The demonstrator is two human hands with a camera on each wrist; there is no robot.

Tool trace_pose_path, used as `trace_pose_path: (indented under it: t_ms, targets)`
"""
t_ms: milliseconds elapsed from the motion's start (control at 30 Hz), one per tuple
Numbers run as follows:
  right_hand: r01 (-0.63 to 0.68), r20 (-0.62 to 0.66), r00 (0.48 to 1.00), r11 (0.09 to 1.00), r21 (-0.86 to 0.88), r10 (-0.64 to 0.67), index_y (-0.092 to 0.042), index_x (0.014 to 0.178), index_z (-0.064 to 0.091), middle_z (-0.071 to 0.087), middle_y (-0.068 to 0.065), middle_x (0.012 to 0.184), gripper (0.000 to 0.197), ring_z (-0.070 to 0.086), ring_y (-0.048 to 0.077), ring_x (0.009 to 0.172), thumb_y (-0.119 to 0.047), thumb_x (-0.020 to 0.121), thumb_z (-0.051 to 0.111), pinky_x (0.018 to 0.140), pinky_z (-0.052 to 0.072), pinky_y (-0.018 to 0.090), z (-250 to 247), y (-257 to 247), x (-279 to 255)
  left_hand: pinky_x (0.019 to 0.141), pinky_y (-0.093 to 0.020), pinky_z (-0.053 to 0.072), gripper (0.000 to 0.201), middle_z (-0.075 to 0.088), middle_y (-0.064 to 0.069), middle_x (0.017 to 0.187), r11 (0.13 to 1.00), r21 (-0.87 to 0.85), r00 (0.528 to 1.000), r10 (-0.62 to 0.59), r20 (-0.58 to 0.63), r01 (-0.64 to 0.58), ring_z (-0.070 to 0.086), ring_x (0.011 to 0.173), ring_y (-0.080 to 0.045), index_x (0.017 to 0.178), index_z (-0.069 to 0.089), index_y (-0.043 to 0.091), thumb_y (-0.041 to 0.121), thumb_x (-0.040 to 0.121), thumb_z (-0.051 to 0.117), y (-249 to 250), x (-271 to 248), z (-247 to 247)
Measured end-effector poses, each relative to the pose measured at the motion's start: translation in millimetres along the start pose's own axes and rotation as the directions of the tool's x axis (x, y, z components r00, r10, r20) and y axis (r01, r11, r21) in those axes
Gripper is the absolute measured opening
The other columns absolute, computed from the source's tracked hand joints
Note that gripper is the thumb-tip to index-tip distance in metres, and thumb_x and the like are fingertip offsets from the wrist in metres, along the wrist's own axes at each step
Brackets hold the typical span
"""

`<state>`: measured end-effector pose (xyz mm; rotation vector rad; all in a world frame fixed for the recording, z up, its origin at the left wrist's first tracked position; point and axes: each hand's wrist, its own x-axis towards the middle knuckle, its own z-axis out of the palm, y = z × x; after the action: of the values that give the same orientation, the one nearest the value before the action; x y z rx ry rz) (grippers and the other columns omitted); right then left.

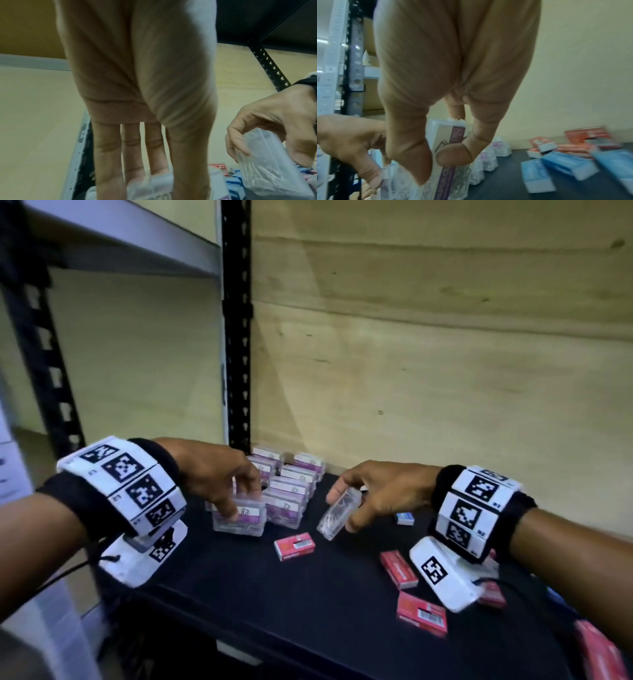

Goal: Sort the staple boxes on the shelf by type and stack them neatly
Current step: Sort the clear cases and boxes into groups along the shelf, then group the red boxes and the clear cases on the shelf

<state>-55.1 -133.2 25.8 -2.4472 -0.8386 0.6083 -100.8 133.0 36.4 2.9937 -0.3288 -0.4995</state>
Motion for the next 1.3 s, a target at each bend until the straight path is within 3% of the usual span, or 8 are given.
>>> trace_pose_path:
  t_ms: [100,200,300,533,700,867,1133,1300]
  targets:
    - [0.063,-0.005,0.998,0.994,0.086,-0.063,-0.014,0.107,0.064,0.072,0.001,0.089,0.023,0.066,0.007,0.066,-0.01,0.087,0.074,0.061,0.053,0.019,8.9,-15.4,20.2,0.08,-0.025,0.049,0.035,0.056,0.02,0.098,0.997,0.035,0.998,-0.063,0.009,0.063,0.059,0.091,-0.008,0.109,0.059,0.036,0.026,0.082,0.079,-12.3,-3.0,2.3]
    - [0.12,-0.027,0.992,0.993,0.016,-0.12,-0.017,0.11,0.062,0.072,0.01,0.103,0.029,0.069,0.016,0.08,-0.035,0.089,0.071,0.076,0.059,0.031,15.8,-30.1,40.5,0.079,-0.023,0.048,0.035,0.057,0.018,0.099,0.994,0.023,0.994,-0.103,0.025,0.103,0.059,0.091,-0.007,0.109,0.059,0.035,0.025,0.082,0.078,-24.6,-5.1,4.9]
    - [0.183,-0.061,0.979,0.973,-0.14,-0.193,-0.021,0.108,0.064,0.068,0.005,0.108,0.032,0.065,0.02,0.095,-0.047,0.089,0.068,0.09,0.053,0.036,23.1,-44.5,53.2,0.081,-0.023,0.049,0.033,0.06,0.017,0.099,0.991,0.041,0.991,-0.132,0.026,0.131,0.06,0.092,-0.007,0.106,0.059,0.036,0.022,0.082,0.077,-34.1,-5.5,6.9]
    - [0.174,-0.029,0.98,0.913,-0.369,-0.199,-0.025,0.118,0.06,0.063,-0.004,0.109,0.033,0.058,0.014,0.096,-0.044,0.091,0.066,0.079,0.046,0.027,41.7,-65.1,69.0,0.081,-0.024,0.053,0.033,0.064,0.012,0.097,0.984,0.029,0.983,-0.178,0.037,0.177,0.062,0.09,-0.007,0.102,0.061,0.031,0.018,0.079,0.081,-49.8,-1.6,11.3]
    - [0.098,-0.052,0.991,0.92,-0.38,-0.127,-0.022,0.108,0.06,0.064,-0.008,0.079,0.028,0.063,0.012,0.076,-0.043,0.091,0.067,0.077,0.051,0.031,51.0,-64.4,76.5,0.077,-0.021,0.049,0.033,0.063,0.012,0.095,0.985,0.013,0.985,-0.17,0.022,0.17,0.06,0.087,-0.006,0.1,0.06,0.031,0.018,0.079,0.081,-52.4,2.6,15.1]
    - [0.066,-0.07,0.993,0.926,-0.371,-0.098,-0.021,0.104,0.063,0.067,-0.006,0.086,0.029,0.065,0.011,0.079,-0.043,0.088,0.07,0.07,0.049,0.027,54.1,-62.6,78.4,0.077,-0.023,0.051,0.033,0.065,0.01,0.095,0.987,-0.02,0.987,-0.161,-0.009,0.16,0.063,0.088,-0.008,0.098,0.06,0.03,0.018,0.077,0.082,-54.0,5.2,17.8]
    - [0.067,-0.08,0.992,0.932,-0.356,-0.102,-0.02,0.11,0.063,0.071,-0.004,0.098,0.033,0.066,0.013,0.09,-0.04,0.085,0.074,0.085,0.052,0.03,49.6,-59.5,77.5,0.076,-0.021,0.049,0.033,0.065,0.011,0.097,0.987,-0.008,0.986,-0.159,-0.045,0.159,0.061,0.09,-0.007,0.101,0.061,0.031,0.02,0.078,0.082,-50.8,-1.2,14.2]
    - [0.083,-0.109,0.985,0.92,-0.383,-0.135,-0.022,0.11,0.064,0.07,-0.007,0.103,0.028,0.059,0.008,0.084,-0.039,0.089,0.071,0.073,0.041,0.026,36.5,-53.9,64.5,0.07,-0.016,0.042,0.032,0.059,0.015,0.101,0.99,0.052,0.986,-0.124,-0.111,0.131,0.056,0.089,-0.003,0.105,0.058,0.035,0.026,0.082,0.079,-34.2,-11.8,4.4]
